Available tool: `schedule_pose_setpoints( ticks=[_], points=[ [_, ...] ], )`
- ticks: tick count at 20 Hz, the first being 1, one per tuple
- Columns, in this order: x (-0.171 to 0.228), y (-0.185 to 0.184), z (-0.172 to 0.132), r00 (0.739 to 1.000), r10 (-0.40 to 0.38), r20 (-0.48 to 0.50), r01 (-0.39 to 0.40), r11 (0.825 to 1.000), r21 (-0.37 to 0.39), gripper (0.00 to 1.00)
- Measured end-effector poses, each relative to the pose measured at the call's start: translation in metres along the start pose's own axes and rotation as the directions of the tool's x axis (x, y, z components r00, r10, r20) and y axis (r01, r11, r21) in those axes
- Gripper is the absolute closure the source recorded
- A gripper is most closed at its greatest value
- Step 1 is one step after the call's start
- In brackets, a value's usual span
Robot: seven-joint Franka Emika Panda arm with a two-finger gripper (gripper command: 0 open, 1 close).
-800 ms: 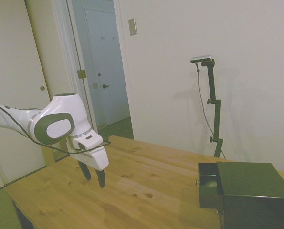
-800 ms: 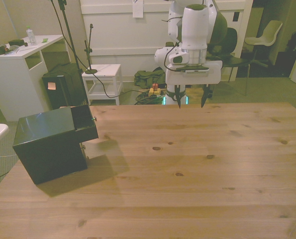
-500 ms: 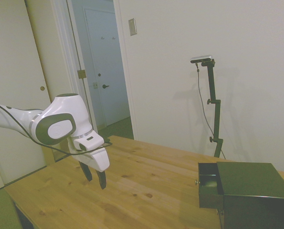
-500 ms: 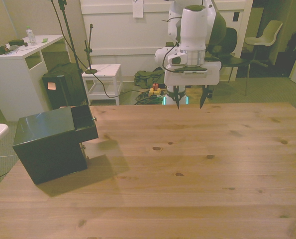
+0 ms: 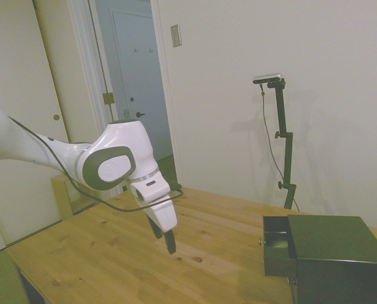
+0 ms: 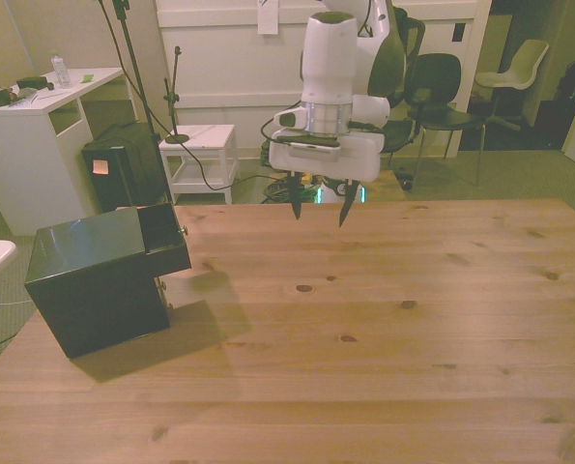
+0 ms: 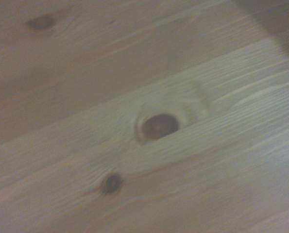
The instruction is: Close the top drawer
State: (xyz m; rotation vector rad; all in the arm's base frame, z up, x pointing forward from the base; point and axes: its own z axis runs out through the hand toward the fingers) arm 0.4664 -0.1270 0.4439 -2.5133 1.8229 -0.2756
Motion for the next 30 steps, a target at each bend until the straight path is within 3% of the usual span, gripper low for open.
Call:
schedule_pose_setpoints(
  ticks=[5,10,11,17,30],
  points=[
    [0.066,-0.002,-0.005,0.991,0.134,-0.024,-0.133,0.991,0.016,0.00],
    [0.118,0.007,-0.006,0.967,0.253,-0.042,-0.253,0.968,0.007,0.00],
    [0.126,0.009,-0.006,0.963,0.268,-0.042,-0.268,0.963,0.001,1.00],
    [0.160,0.014,-0.016,0.943,0.330,-0.032,-0.331,0.943,-0.032,1.00],
    [0.174,0.016,-0.009,0.928,0.371,-0.002,-0.371,0.927,-0.052,1.00]
  ],
)
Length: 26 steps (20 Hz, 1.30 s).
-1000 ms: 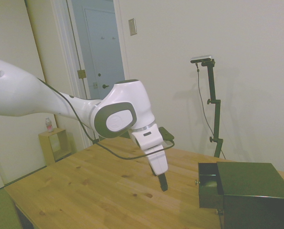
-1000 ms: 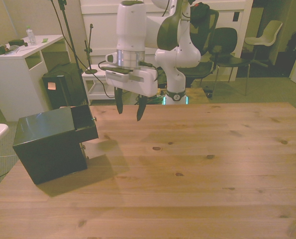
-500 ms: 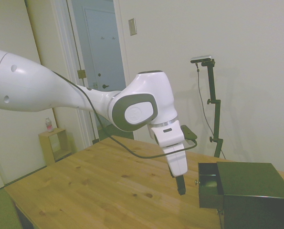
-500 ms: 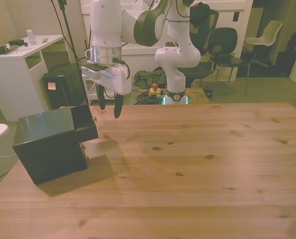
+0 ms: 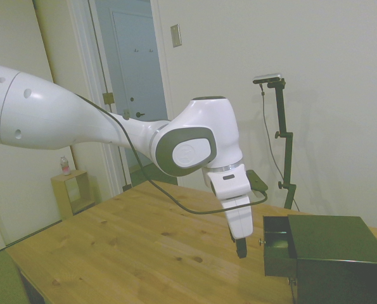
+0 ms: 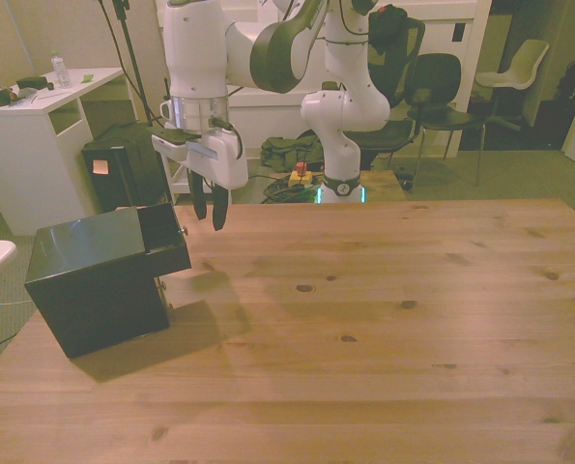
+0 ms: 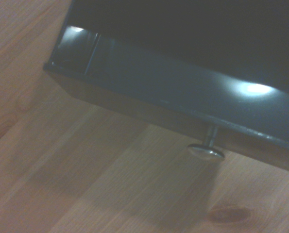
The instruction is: Close the top drawer
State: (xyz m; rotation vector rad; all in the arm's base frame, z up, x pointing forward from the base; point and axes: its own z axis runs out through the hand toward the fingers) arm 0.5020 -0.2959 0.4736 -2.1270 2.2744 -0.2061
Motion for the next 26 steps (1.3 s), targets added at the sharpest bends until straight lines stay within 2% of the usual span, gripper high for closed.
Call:
schedule_pose_setpoints(
  ticks=[10,20,26],
  points=[
    [0.021,0.003,0.000,0.999,0.051,0.018,-0.051,0.999,-0.004,1.00],
    [0.060,0.014,-0.006,0.994,0.105,0.014,-0.105,0.995,0.000,1.00],
    [0.069,0.008,-0.005,0.994,0.106,0.015,-0.106,0.994,0.003,1.00]
  ],
)
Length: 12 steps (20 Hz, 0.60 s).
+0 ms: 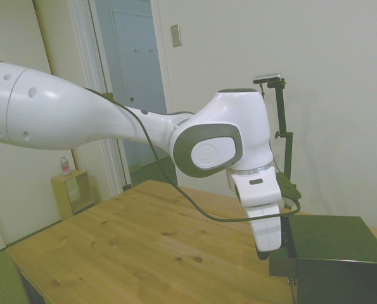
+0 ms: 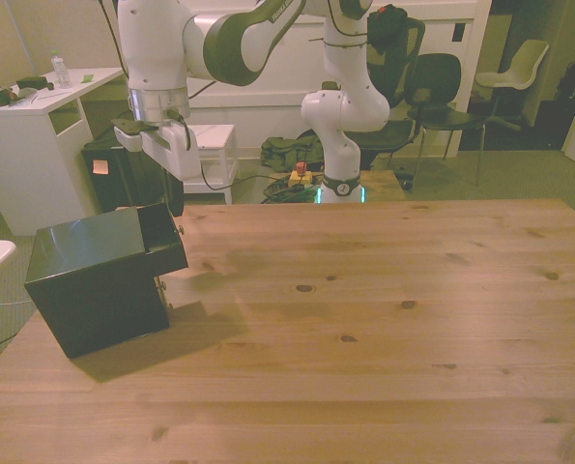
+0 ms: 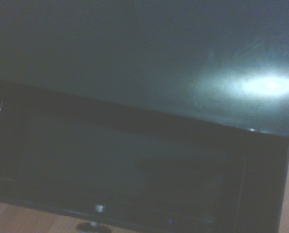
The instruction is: Close the top drawer
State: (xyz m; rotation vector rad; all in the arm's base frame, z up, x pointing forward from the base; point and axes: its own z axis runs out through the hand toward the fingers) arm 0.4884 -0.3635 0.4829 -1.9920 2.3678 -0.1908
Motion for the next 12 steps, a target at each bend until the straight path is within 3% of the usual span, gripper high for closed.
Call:
schedule_pose_setpoints(
  ticks=[12],
  points=[
    [0.032,-0.016,-0.005,1.000,0.013,0.003,-0.013,1.000,0.003,1.00]
  ],
)
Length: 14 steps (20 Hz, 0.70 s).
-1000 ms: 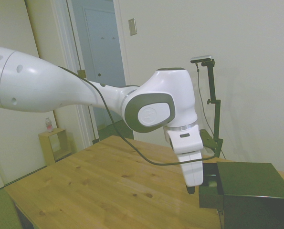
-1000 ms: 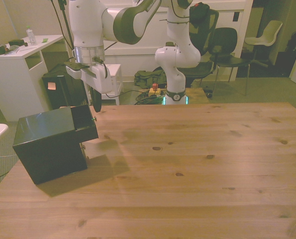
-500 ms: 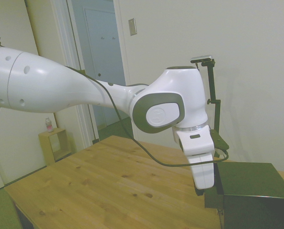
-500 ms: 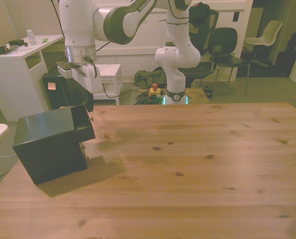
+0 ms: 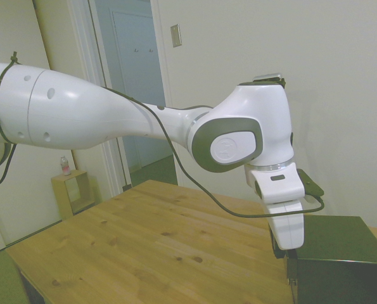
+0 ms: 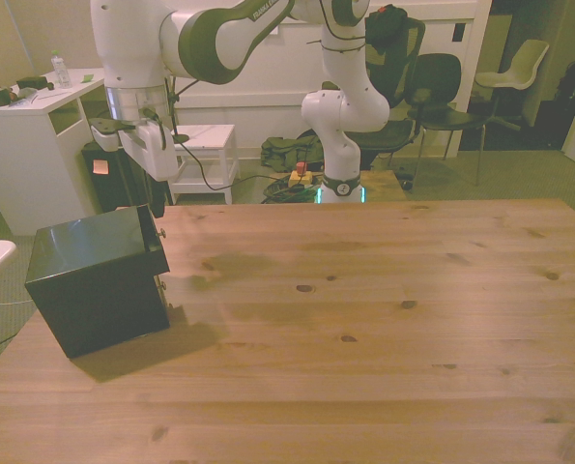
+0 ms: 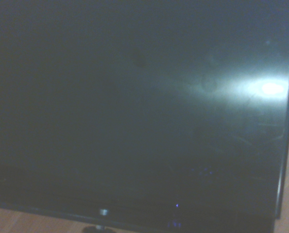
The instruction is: Close the top drawer
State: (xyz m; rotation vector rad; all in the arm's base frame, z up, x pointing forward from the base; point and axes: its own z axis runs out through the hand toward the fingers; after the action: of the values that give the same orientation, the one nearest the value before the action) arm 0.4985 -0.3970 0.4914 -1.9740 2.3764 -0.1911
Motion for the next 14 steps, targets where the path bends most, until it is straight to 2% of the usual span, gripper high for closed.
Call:
schedule_pose_setpoints(
  ticks=[14],
  points=[
    [0.017,-0.007,0.000,1.000,0.006,-0.009,-0.006,1.000,-0.013,1.00]
  ],
)
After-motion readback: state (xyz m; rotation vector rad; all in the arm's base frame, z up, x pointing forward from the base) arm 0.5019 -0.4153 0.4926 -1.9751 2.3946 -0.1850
